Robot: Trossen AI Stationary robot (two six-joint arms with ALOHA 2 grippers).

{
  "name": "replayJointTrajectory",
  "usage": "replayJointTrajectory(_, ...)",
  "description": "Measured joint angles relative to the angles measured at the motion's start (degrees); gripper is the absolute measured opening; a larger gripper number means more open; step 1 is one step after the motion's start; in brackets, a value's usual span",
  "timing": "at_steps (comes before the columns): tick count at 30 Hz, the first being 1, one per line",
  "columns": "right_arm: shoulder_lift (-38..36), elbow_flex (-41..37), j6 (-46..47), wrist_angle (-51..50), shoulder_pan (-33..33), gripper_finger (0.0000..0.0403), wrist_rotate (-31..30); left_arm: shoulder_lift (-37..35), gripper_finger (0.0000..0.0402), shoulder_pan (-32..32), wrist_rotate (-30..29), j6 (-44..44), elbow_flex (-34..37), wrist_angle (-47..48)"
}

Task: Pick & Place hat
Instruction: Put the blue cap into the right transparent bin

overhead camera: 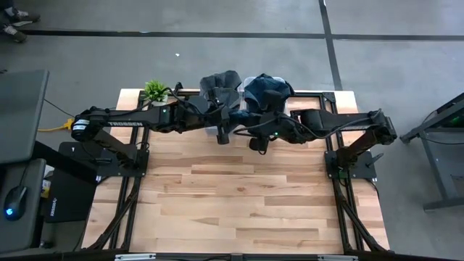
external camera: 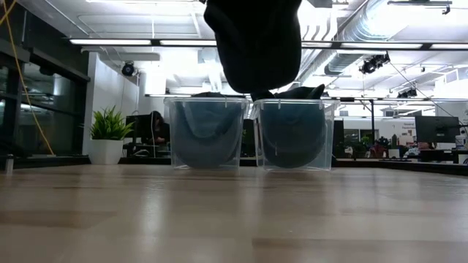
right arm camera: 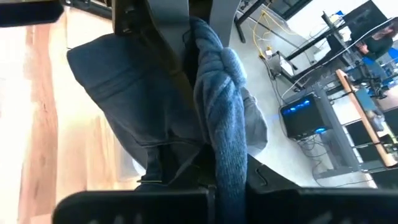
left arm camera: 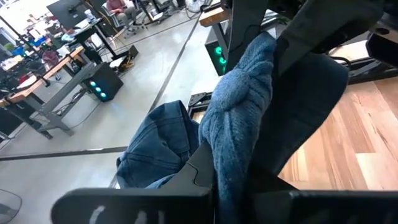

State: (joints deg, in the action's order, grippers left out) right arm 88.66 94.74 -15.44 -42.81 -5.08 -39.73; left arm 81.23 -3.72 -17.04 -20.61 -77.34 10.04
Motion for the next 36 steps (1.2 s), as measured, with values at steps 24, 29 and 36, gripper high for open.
replayJointTrajectory(24,-6.3,0.0,1.1,-0.1,0.6,0.0001,-1.9,-4.8,0.0251,2.0,2.9,-2.5,0.0,-4.7)
replayJointTrajectory(29,-9.6,0.0,3.4,-2.7,2.6,0.0000,-1.2,-9.2,0.0272,2.7,1.9,-2.0,-0.1,-4.0)
replayJointTrajectory(36,-13.3,0.0,8.2,-6.0,9.7,0.0000,6.9,-14.7,0.0273,2.6,3.1,0.7,0.0,-0.4)
